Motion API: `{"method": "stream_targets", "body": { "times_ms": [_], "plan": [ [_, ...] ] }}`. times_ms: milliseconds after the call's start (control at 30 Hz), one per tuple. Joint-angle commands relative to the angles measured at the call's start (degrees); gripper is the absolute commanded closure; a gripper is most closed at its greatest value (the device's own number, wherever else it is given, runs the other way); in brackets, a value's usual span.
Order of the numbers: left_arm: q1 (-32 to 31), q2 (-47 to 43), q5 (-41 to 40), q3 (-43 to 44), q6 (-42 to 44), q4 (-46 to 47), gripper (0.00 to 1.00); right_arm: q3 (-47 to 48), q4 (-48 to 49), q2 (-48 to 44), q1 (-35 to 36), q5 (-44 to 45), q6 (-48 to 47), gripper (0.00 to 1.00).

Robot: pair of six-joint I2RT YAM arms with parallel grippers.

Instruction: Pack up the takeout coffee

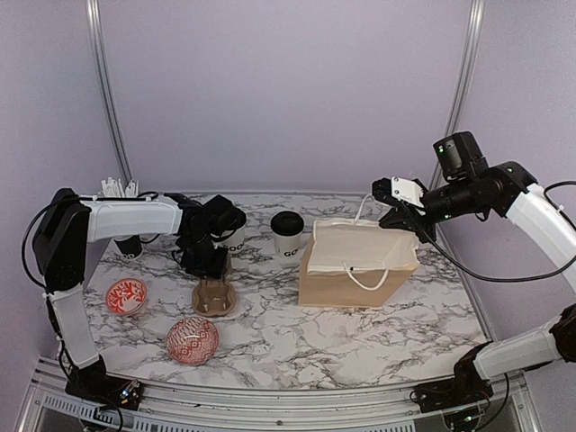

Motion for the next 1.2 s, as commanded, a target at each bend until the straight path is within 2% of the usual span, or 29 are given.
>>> {"method": "stream_targets", "body": {
  "times_ms": [0, 367, 500, 600, 867, 1000, 1167],
  "plan": [
    [0.8, 1.2, 0.3, -0.8, -1.5, -0.4, 0.56, -0.1, 0.6, -1.0, 0.6, -0.5, 0.5, 1.00],
    [1.1, 2.5, 2.8, -0.1, -2.1, -1.1, 0.59, -1.4, 1.3, -1.0, 0.6, -0.2, 0.5, 1.00],
    [1.1, 1.6, 3.7, 0.3, -3.2, -2.8, 0.53, -1.6, 1.4, -1.0, 0.6, -0.2, 0.6, 1.00],
    [1.1, 1.0, 3.3, 0.1, -3.5, -3.6, 0.52, -1.8, 1.7, -0.9, 0.6, -0.2, 0.6, 1.00],
    [1.1, 1.9, 4.5, 0.5, -3.2, -3.8, 0.62, -1.9, 1.7, -0.5, 0.6, -0.2, 0.6, 1.00],
    [1.0, -0.9, 4.4, 1.4, -2.7, -3.9, 0.65, -1.1, 0.8, -0.8, 0.6, -0.2, 0.5, 1.00],
    [0.6, -8.7, 2.6, 2.6, -1.8, -4.6, 0.66, -0.5, -0.1, -1.3, 0.6, -0.7, 0.4, 1.00]
  ]
}}
